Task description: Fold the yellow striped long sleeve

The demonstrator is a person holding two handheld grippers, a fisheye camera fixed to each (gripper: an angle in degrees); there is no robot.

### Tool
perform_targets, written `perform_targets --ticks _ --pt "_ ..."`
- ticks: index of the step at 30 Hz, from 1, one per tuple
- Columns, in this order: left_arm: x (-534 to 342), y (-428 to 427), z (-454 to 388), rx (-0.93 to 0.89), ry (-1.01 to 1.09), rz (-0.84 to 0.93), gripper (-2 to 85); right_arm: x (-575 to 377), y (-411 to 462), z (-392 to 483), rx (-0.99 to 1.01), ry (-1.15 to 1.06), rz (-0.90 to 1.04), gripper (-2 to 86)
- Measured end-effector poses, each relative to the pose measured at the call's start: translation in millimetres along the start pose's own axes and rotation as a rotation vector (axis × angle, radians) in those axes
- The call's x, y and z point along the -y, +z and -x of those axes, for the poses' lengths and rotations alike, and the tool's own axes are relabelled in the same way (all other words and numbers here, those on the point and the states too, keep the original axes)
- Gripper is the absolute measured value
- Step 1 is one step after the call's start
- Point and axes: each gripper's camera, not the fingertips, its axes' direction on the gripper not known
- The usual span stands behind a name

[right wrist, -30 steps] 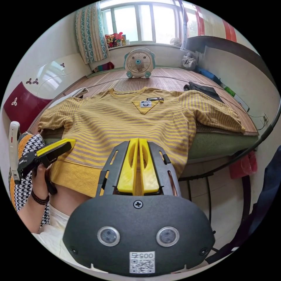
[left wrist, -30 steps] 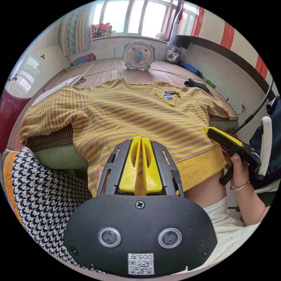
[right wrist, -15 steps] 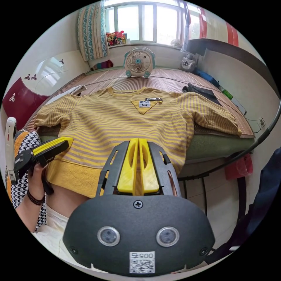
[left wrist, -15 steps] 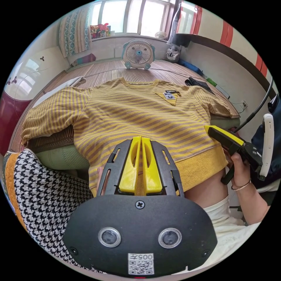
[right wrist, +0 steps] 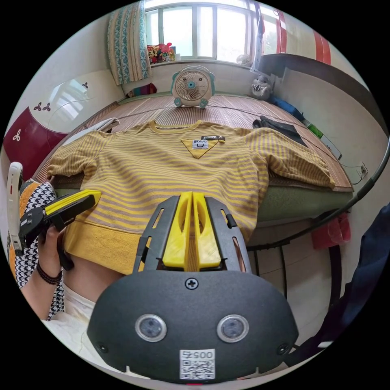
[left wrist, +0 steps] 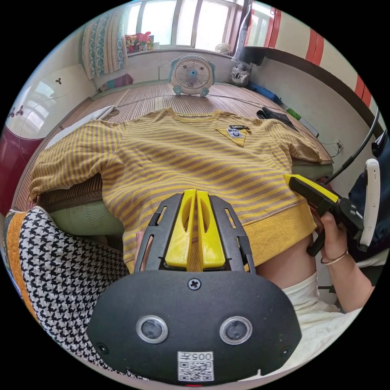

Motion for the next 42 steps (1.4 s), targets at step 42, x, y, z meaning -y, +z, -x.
perform_targets --ticks 42 --pt "9 -4 9 0.009 0.005 0.004 -0.2 0 0 10 -0.02 -0.014 -0.002 -1.6"
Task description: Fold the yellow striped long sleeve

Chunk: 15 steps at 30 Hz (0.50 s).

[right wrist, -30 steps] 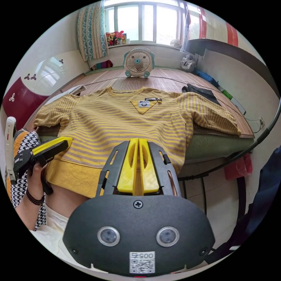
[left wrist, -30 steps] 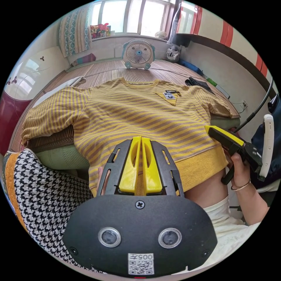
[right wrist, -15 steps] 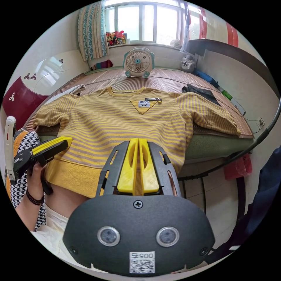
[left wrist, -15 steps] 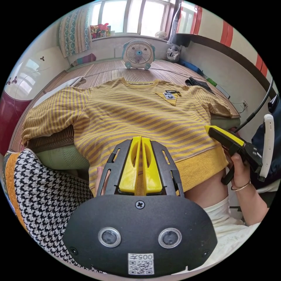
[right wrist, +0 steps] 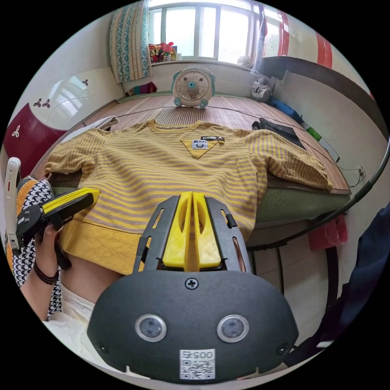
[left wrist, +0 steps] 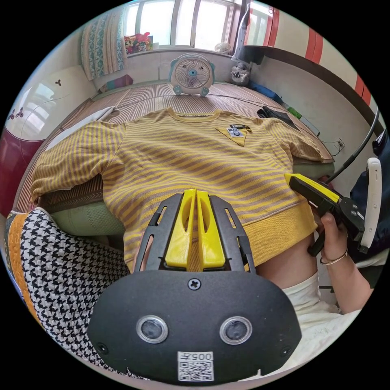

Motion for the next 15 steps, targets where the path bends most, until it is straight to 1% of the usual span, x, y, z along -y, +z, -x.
perform_targets --ticks 7,15 --pt "5 -2 4 -0.004 0.012 0.021 -0.2 1 0 0 -0.011 -0.01 0.001 -1.6" --pt "11 -2 14 -0.047 -0.002 0.041 -0.1 1 0 -8 0.023 0.012 0.0 -1.6"
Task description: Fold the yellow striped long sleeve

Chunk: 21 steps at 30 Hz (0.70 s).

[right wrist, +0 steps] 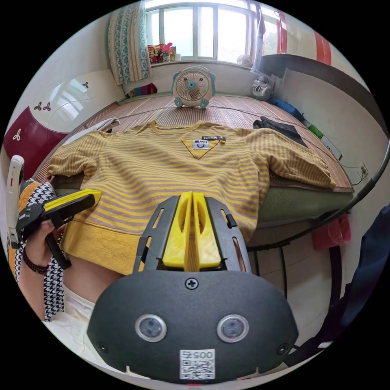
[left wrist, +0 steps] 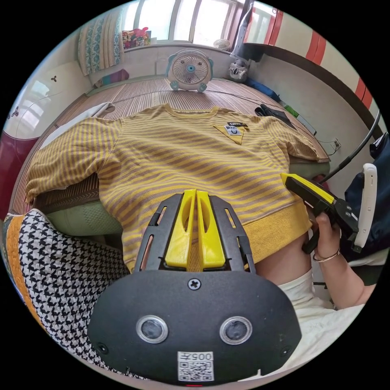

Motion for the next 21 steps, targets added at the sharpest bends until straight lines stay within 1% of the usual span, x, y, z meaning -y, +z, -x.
perform_targets --ticks 9,11,12,13,16,17,19,21 --pt "1 -7 11 -0.051 -0.005 -0.002 -0.2 -1 -1 -7 0.012 0.014 -0.003 -1.5" --pt "1 -16 11 -0.04 0.013 -0.042 -0.3 -1 -1 -12 0.03 0.024 -0.003 -1.6" --pt "1 -24 10 -0.021 0.022 -0.096 -0.3 -1 0 -13 0.033 0.026 -0.003 -1.6" --pt "1 -32 10 0.009 0.007 -0.148 -0.3 -1 0 -15 0.04 0.029 -0.002 -1.6" --pt "4 -39 12 0.047 -0.036 -0.202 -0.3 1 2 -17 0.049 0.035 0.001 -1.6" --pt "5 -37 13 0.044 -0.041 -0.192 -0.3 1 2 -18 0.053 0.037 0.002 -1.5" --pt "9 -21 15 0.011 -0.034 -0.101 -0.2 1 3 -18 0.056 0.039 0.003 -1.5" --pt "8 -9 15 0.002 -0.016 -0.047 -0.2 1 3 -17 0.053 0.036 0.003 -1.6"
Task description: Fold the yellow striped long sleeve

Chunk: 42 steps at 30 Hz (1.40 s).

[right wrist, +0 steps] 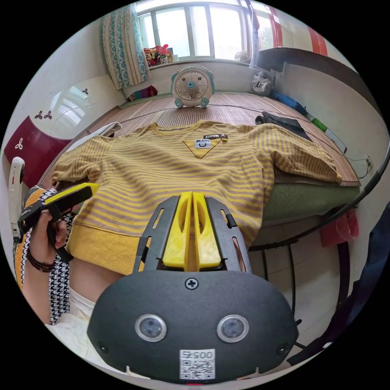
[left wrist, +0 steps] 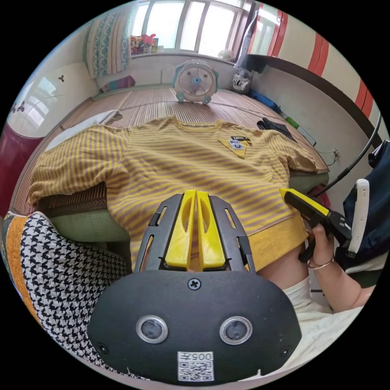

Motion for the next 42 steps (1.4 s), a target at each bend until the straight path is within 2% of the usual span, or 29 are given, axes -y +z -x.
perform_targets --ticks 12,24,42 --pt "1 21 0 -0.056 -0.022 0.035 -0.2 3 4 2 -0.019 -0.012 0.006 -1.5" --pt "0 34 -46 0.122 0.07 0.047 -0.2 5 5 5 -0.029 -0.022 0.005 -1.5" --pt "-8 45 -68 0.111 0.066 0.041 -0.2 5 4 2 -0.028 -0.018 0.006 -1.5"
